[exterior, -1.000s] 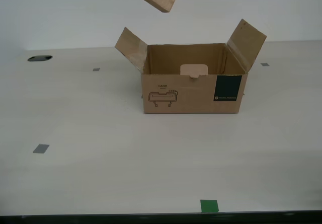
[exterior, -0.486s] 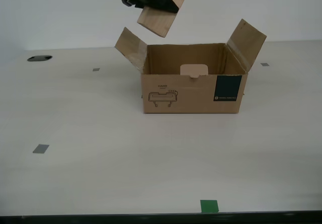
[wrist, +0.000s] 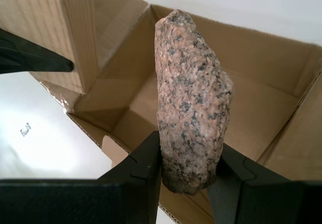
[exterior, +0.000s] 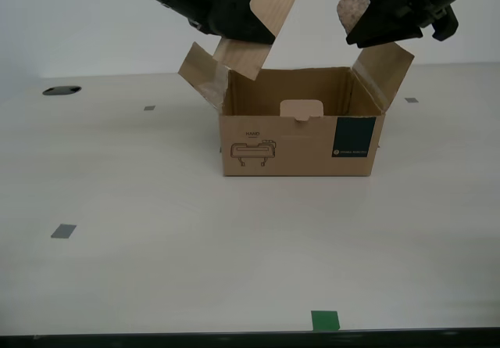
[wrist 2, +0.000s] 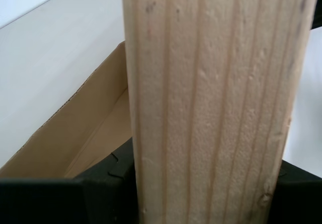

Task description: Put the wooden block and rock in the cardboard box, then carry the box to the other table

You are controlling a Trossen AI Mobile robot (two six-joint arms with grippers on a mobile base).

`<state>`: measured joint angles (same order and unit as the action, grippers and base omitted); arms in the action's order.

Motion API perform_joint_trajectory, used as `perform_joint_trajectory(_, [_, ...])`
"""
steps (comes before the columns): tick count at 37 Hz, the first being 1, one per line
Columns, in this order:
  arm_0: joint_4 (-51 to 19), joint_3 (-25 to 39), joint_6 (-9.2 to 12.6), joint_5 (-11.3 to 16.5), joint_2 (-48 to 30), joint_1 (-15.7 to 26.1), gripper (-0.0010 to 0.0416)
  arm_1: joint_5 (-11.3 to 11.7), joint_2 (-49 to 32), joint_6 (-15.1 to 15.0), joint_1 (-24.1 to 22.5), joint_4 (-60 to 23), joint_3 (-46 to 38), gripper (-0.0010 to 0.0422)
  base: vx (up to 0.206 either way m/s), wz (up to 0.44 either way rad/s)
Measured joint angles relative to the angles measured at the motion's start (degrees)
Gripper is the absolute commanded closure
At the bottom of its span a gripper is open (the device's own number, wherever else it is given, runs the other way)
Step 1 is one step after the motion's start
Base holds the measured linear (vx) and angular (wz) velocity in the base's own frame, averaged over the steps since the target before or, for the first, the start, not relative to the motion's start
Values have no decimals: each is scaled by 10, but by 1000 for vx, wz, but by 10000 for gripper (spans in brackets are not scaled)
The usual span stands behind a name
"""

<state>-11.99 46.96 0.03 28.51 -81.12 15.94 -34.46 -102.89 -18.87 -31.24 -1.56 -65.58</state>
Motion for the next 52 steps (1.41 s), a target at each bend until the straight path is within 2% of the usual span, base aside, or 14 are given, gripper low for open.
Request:
perform_joint_trajectory(9, [7,3,0,0,-24,12,406,24,0,9,0,0,1,412,0,0])
perform_joint_trajectory(21, [11,3,0,-2,-28,31,406,27,0,14,0,0,1,411,0,0])
perform_joint_trajectory(28, [11,3,0,-3,-28,32,394,27,0,14,0,-1,1,371,0,0])
perform_joint_trajectory(35, [11,3,0,-27,-28,33,340,27,0,14,0,-3,1,313,0,0])
perform_joint_trajectory(45, [11,3,10,-29,-28,34,236,27,0,14,0,-3,1,256,0,0])
perform_joint_trajectory(52, [13,3,17,-29,-28,34,149,27,0,29,0,-4,1,220,0,0])
